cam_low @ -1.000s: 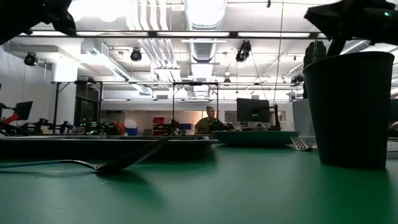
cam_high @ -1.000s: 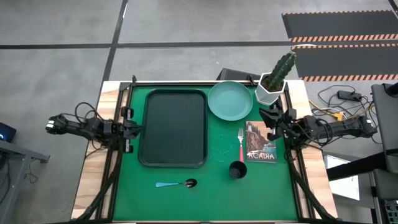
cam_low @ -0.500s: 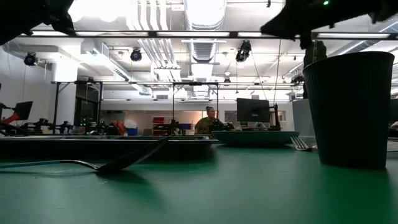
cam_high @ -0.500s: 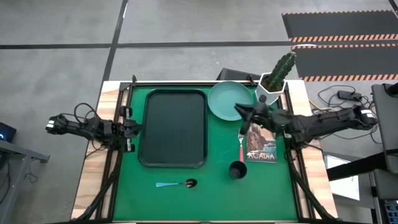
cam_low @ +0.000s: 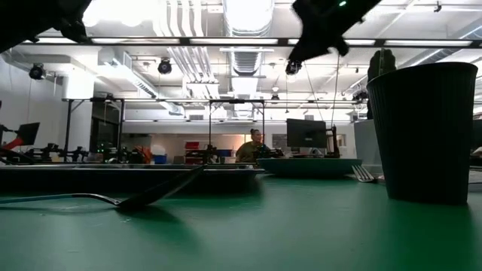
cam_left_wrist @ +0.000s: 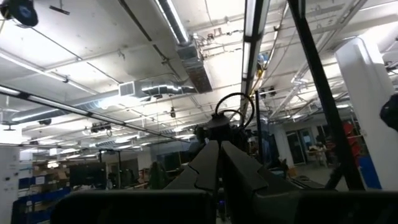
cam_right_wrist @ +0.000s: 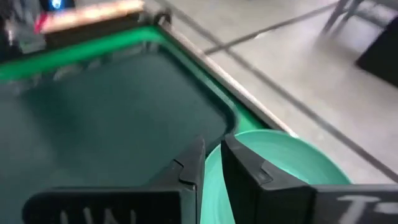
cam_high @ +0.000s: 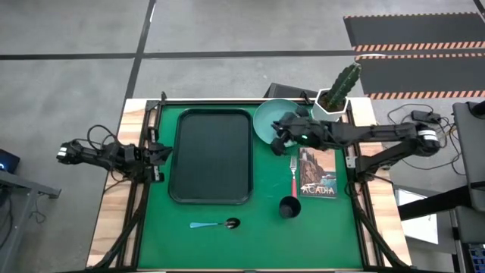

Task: Pick and place plate/cup/fork/spoon on tray
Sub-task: Put the green plate on the black serving tray

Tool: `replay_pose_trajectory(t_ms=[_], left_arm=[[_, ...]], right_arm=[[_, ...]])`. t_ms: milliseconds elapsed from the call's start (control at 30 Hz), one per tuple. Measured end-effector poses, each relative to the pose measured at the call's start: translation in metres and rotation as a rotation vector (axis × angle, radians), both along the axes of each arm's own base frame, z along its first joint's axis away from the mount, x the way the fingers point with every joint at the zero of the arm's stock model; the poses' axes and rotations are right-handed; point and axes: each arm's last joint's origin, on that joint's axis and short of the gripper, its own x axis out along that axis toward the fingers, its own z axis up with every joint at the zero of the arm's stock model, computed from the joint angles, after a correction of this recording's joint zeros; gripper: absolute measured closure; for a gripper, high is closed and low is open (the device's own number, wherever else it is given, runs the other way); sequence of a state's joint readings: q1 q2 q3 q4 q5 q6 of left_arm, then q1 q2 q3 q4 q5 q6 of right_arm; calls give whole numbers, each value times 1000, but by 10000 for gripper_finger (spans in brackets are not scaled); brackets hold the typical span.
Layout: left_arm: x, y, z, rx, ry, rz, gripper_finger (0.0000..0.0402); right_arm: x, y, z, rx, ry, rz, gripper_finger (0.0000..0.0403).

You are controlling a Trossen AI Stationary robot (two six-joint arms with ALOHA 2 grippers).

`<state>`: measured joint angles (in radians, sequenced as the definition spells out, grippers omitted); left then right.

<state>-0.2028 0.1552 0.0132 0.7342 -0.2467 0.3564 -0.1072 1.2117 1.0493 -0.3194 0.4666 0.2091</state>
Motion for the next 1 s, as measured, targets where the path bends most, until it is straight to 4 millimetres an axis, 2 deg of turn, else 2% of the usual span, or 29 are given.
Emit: replay_pose_trajectory(t_ms=[200,300,433,533,667,800,1000], left_arm=[[0,1,0,-12,0,18,402],[0,1,0,-14,1,17,402],[0,1,0,-15,1,16,402],[0,1,-1,-16,3,15,402],[0,1,-1,-16,3,15,402],[0,1,0,-17,0,15,402],[0,1,-1,-16,0,15,402]], right_arm=[[33,-29,-10,34,157,133,360],[44,-43,-26,80,277,240,360],[48,-56,-50,153,466,395,360],[48,-65,-72,201,581,392,360],[50,-74,-92,260,623,369,355],[55,-75,-104,283,648,375,333],[57,-79,-112,287,663,335,275]])
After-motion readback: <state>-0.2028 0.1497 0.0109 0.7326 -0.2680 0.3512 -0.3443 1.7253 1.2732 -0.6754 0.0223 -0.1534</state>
